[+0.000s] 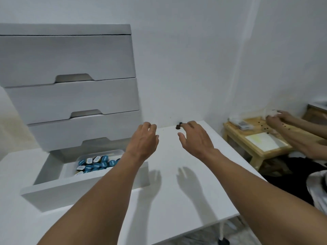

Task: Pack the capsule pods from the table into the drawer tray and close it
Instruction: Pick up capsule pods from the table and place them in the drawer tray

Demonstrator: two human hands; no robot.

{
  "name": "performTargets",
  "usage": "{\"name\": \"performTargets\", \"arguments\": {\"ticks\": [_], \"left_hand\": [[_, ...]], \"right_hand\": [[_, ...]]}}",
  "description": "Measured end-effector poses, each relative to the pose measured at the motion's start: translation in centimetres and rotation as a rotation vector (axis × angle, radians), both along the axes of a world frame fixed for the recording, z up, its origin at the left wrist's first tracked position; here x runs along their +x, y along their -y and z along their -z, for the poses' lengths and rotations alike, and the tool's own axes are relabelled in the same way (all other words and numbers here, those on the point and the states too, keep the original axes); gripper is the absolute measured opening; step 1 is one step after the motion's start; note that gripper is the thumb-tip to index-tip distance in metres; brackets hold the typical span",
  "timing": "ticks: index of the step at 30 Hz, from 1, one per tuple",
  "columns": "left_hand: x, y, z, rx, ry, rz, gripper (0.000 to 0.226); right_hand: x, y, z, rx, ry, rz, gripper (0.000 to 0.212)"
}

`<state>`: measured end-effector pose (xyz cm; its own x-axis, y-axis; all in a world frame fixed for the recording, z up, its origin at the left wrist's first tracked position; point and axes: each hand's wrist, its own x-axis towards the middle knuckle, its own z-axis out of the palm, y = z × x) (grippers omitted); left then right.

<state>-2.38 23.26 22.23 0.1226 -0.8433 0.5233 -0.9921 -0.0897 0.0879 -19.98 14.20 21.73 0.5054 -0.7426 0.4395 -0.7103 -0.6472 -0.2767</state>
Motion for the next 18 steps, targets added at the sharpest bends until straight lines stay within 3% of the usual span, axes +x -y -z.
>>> {"name": "performTargets", "arguments": {"ticks": [10,18], "left_hand": [[-11.1,13.2,0.8,-0.02,-0.067,-0.094,0.031],[-12.6,20.4,1.2,0.06,-0.094,-0.215,0.036]], "right_hand": [[-9.6,14.7,-0.1,0.034,-0.081,-0.135,0.039],[-10.1,23.5,1.0,0.098,-0.112,-0.224,0.042]]}}
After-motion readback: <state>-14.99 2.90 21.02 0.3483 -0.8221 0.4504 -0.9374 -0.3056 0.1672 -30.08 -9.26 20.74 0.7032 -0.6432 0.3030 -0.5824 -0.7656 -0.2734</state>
